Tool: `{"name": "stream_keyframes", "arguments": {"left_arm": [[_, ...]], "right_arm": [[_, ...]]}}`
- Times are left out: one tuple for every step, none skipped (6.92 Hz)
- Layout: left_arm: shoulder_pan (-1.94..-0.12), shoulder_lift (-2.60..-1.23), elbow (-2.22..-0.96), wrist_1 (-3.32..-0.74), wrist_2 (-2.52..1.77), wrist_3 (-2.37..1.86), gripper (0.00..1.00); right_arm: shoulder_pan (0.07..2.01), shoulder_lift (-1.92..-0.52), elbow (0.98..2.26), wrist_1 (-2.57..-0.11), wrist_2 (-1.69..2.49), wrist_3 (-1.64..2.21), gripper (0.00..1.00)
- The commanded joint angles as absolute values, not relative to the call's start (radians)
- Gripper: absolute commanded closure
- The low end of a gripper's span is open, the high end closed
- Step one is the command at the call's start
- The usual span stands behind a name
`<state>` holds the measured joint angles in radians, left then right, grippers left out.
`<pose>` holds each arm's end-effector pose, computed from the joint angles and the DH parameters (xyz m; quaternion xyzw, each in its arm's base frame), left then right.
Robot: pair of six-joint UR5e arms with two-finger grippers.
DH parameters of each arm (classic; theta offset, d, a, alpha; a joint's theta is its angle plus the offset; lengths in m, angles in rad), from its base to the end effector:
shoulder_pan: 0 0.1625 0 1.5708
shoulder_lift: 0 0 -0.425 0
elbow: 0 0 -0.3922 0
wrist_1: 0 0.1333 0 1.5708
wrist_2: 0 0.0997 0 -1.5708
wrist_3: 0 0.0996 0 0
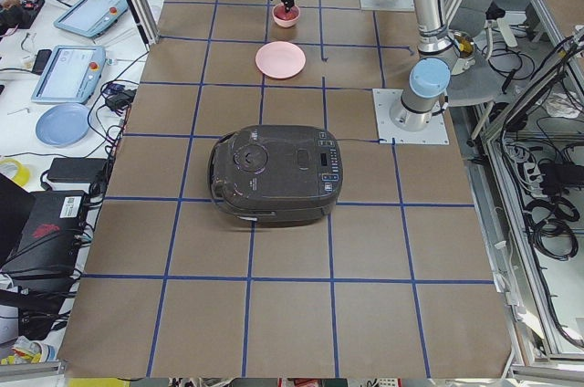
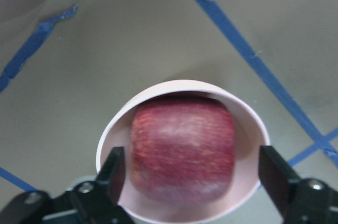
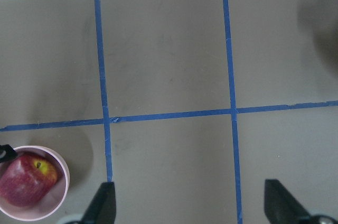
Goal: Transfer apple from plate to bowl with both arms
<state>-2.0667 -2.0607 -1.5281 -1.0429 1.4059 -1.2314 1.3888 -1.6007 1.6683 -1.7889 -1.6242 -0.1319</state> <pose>-0.4461 -0.5101 0.2780 0.3549 -0.9304 -0.0364 0.0840 0.0368 -0.5071 0.4774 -0.0270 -0.9965 0.0701 0.0380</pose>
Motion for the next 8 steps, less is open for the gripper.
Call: {"name": "stream_keyframes", "arguments": {"left_arm": [[-1.979,-1.934,-1.490,-1.141,1.411,-0.988,0.00],[-1.944,-1.860,-1.438,-1.213,1.470,-0.830,0.00],[-1.927,-1.792,-1.405,-1.329,1.536,-0.677,0.00],[-1.902,-1.726,-1.410,-1.363,1.611,-0.519,0.00],[-1.829,-1.682,-1.419,-1.406,1.612,-0.426,0.00],[-1.745,-1.642,-1.422,-1.481,1.614,-0.265,0.00],[-1.708,-1.611,-1.428,-1.549,1.611,-0.135,0.00],[-1.707,-1.564,-1.487,-1.561,1.606,-0.103,0.00]], "right_arm": [[1.393,-1.611,1.669,-1.714,-1.615,-0.132,0.00],[1.400,-1.620,1.669,-1.701,-1.526,-0.132,0.00],[1.438,-1.624,1.670,-1.701,-1.482,-0.130,0.00],[1.483,-1.624,1.677,-1.701,-1.491,-0.130,0.00],[1.511,-1.624,1.678,-1.657,-1.494,-0.047,0.00],[1.528,-1.624,1.671,-1.604,-1.493,0.048,0.00],[1.531,-1.624,1.671,-1.601,-1.496,0.049,0.00],[1.531,-1.626,1.666,-1.601,-1.503,0.040,0.00]]}}
